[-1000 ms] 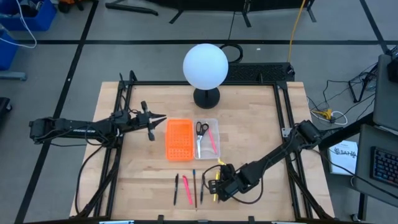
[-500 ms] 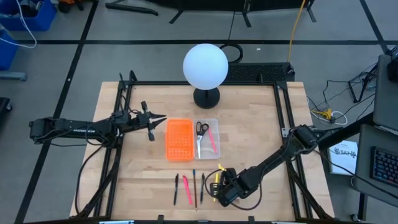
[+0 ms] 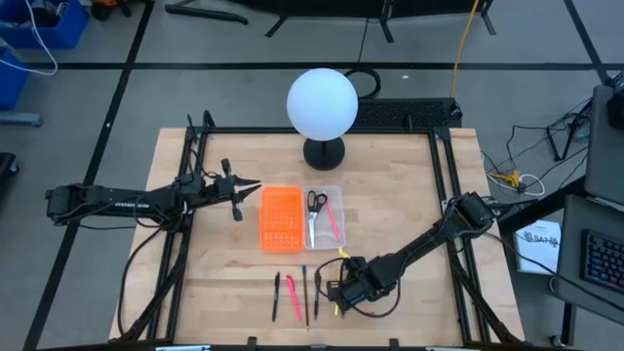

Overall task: Pick & place school supplies into a supply box
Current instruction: Put the right black pen into the supply box

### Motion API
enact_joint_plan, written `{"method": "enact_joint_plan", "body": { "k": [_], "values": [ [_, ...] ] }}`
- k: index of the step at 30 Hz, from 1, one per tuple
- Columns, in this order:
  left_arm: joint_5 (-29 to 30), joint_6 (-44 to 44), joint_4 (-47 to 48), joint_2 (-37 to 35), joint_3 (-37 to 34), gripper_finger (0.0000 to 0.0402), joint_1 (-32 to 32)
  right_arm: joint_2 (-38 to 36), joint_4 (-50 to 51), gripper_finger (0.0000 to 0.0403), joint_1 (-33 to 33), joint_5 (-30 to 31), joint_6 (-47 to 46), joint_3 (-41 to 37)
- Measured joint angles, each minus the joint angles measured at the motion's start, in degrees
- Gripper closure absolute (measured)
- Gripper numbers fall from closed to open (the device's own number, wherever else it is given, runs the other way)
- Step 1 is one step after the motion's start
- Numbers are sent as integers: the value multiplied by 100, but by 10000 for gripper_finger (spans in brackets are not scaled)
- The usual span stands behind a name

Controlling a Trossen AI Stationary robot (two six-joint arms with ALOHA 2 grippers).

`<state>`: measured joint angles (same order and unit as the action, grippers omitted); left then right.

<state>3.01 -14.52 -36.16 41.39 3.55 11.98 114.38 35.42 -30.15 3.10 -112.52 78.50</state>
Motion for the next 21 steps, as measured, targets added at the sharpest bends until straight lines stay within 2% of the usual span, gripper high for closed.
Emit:
{"method": "enact_joint_plan", "body": {
  "k": [3,8,14,21],
  "values": [
    [-1,6,-1,0,0,344,0,147,-54,246,151,-234,225,13],
    [-7,10,4,0,0,344,0,528,23,246,252,-1174,363,13],
    [-9,19,33,0,0,344,1,578,165,246,71,-1253,114,11],
    [-9,28,39,0,0,344,-1,614,952,270,-77,-1957,367,11]
  ]
}}
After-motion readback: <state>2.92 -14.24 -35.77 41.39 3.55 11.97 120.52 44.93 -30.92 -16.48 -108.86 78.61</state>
